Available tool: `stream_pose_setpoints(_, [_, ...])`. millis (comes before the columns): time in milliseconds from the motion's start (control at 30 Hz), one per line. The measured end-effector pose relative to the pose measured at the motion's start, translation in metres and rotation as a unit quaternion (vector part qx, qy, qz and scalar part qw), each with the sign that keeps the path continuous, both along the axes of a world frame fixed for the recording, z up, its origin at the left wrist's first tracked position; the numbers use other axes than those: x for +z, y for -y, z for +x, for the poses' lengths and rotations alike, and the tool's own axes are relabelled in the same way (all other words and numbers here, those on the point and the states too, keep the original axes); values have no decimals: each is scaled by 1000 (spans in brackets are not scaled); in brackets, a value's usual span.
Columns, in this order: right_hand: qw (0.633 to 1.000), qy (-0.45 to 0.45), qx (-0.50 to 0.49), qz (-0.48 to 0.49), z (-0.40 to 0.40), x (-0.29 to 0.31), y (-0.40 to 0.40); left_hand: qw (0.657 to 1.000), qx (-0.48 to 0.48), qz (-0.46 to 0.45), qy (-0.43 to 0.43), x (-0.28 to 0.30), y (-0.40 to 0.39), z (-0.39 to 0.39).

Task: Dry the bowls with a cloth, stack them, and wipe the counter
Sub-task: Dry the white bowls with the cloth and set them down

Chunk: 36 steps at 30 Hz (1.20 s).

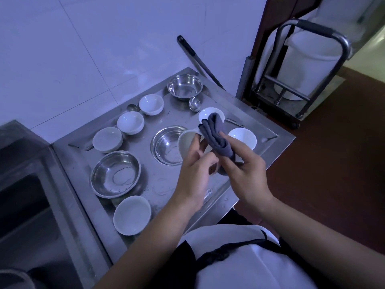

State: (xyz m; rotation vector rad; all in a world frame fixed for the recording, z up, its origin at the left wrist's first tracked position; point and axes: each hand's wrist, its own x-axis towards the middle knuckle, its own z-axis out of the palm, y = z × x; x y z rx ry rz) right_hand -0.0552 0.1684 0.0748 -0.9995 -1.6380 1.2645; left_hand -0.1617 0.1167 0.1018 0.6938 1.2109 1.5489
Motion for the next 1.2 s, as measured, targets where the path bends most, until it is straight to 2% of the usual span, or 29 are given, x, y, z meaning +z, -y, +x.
stream_pose_setpoints(100, [997, 6, 49, 55, 7, 1, -2, 1000, -12, 19, 13, -2, 4, -6])
stream_pose_setpoints(200, [991, 27, 106, 76, 10, 4, -7, 1000, -5, 21, -17, -5, 5, -8])
stream_pose_setpoints(333, [986, 9, 168, 18, 4, 13, -13, 998, 17, -6, -62, -5, 6, -15])
stream_pose_setpoints(500, [977, 15, 202, -71, -2, 40, -36, 997, -64, -5, -38, -3, 14, -35])
stream_pose_setpoints(600, [970, 3, 221, -102, 0, 55, -48, 996, -92, 5, 20, 6, 21, -46])
stream_pose_setpoints(733, [960, -69, 226, -150, 3, 56, -47, 985, -106, 70, 119, 10, 27, -59])
stream_pose_setpoints(833, [960, -119, 191, -168, 1, 50, -36, 972, -73, 96, 200, 6, 26, -65])
stream_pose_setpoints(1000, [956, -174, 138, -192, -1, 46, -13, 931, -10, 147, 334, 6, 26, -66])
stream_pose_setpoints(1133, [959, -197, 110, -171, -3, 46, 10, 900, 29, 160, 403, 5, 22, -63])
stream_pose_setpoints(1200, [967, -195, 96, -135, -6, 44, 20, 898, 52, 147, 410, 4, 16, -60])
